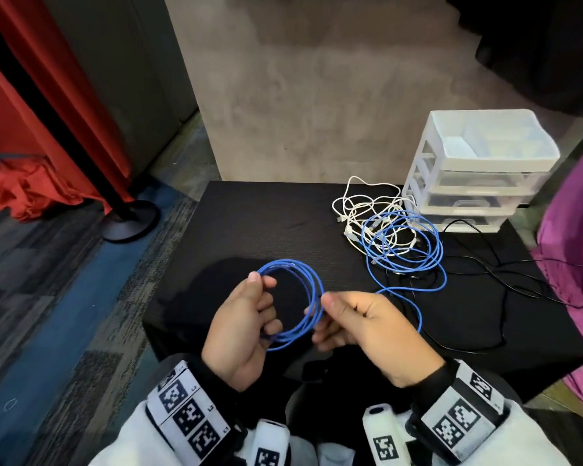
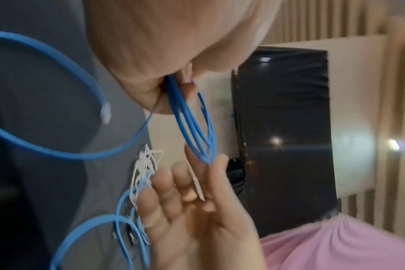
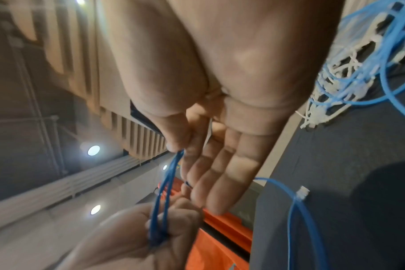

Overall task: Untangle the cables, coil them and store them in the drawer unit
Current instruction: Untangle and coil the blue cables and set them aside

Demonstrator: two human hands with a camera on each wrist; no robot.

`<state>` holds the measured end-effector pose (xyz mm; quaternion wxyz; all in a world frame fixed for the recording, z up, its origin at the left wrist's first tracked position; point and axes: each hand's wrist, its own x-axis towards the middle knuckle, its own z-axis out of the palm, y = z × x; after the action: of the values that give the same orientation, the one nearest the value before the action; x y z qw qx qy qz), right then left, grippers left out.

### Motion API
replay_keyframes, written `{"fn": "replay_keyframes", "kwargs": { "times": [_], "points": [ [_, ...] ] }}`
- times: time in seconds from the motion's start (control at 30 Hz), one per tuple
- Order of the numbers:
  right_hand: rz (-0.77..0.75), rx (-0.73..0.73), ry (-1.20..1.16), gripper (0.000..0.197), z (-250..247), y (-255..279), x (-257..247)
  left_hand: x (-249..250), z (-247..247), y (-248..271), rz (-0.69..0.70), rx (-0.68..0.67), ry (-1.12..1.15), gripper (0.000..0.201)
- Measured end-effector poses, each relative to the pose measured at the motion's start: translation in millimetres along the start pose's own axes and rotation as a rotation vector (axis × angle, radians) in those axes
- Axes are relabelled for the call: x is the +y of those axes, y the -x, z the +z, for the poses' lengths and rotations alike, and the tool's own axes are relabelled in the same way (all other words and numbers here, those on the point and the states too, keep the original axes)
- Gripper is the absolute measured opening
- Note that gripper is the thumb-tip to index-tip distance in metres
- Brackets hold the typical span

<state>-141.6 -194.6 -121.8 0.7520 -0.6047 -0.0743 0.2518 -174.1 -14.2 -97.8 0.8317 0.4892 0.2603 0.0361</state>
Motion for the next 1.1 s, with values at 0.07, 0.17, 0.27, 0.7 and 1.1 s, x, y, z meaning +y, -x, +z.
{"fn": "replay_keyframes", "kwargs": {
  "times": [0.07,0.17,0.27,0.7,1.1],
  "points": [
    [-0.175,0.15,0.247,0.028,-10,-4,-1,6,-3,4,0.069,-0.112,-0.159,0.029],
    [-0.327,0.305,0.538,0.049,-27,-11,-4,16,-8,12,0.167,-0.294,-0.328,0.024],
    [-0.23,0.035,0.501,0.058,-32,-16,1,22,-8,16,0.223,-0.398,-0.453,0.031],
    [-0.163,0.032,0.112,0.026,-33,-3,-15,34,-35,-3,0.257,-0.296,-0.67,0.032],
    [-0.142,0.086,-0.121,0.022,11,2,16,-13,-8,-5,-0.138,0.026,-0.04,0.031]
  ]
}}
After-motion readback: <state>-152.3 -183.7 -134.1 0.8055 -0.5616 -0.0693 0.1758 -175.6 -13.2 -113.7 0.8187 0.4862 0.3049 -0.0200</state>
